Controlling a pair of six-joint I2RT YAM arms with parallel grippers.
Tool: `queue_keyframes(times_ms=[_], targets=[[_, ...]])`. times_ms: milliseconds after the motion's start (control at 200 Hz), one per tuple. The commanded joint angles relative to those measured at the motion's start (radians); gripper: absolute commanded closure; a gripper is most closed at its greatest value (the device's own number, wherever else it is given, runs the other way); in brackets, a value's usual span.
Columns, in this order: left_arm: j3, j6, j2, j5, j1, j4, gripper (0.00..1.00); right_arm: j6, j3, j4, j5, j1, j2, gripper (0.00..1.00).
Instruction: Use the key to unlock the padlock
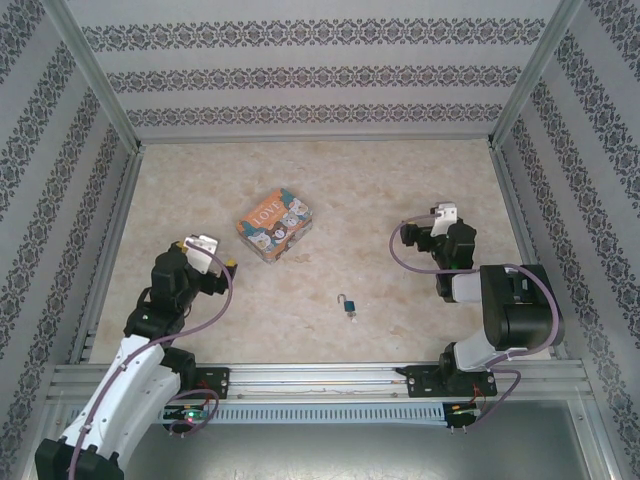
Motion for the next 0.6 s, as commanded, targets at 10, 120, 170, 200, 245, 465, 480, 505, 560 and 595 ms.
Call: queue_keyframes(times_ms=[10,120,170,200,245,465,480,505,560,595], targets=[[0.061,-0.144,0.03,-0.058,0.008,0.038,0.01,0.017,0.019,0.01,0.02,-0.006,0.0,0.02],[0.051,-0.228,0.067,-0.136,0.009,0.084,0.01,0.016,0.017,0.011,0.02,-0.005,0.0,0.02],[0.029,-0.253,0.081,-0.168,0.008,0.13,0.01,0.017,0.017,0.011,0.02,-0.005,0.0,0.02],[0.013,-0.264,0.09,-0.187,0.008,0.165,0.01,0.017,0.017,0.011,0.02,-0.005,0.001,0.02],[-0.014,-0.275,0.102,-0.215,0.008,0.216,0.01,0.018,0.017,0.011,0.02,-0.005,0.0,0.02],[-0.112,-0.233,0.155,-0.246,0.018,0.41,0.01,0.015,0.018,0.011,0.023,-0.004,0.001,0.02],[-0.116,-0.232,0.158,-0.241,0.019,0.419,0.01,0.015,0.017,0.011,0.023,-0.004,0.001,0.02],[-0.125,-0.232,0.161,-0.232,0.025,0.434,0.01,0.016,0.017,0.011,0.023,-0.003,0.001,0.02],[-0.14,-0.237,0.171,-0.208,0.037,0.47,0.01,0.015,0.018,0.011,0.023,-0.004,0.0,0.02],[-0.152,-0.246,0.18,-0.197,0.044,0.494,0.01,0.016,0.018,0.011,0.024,-0.004,0.0,0.02]])
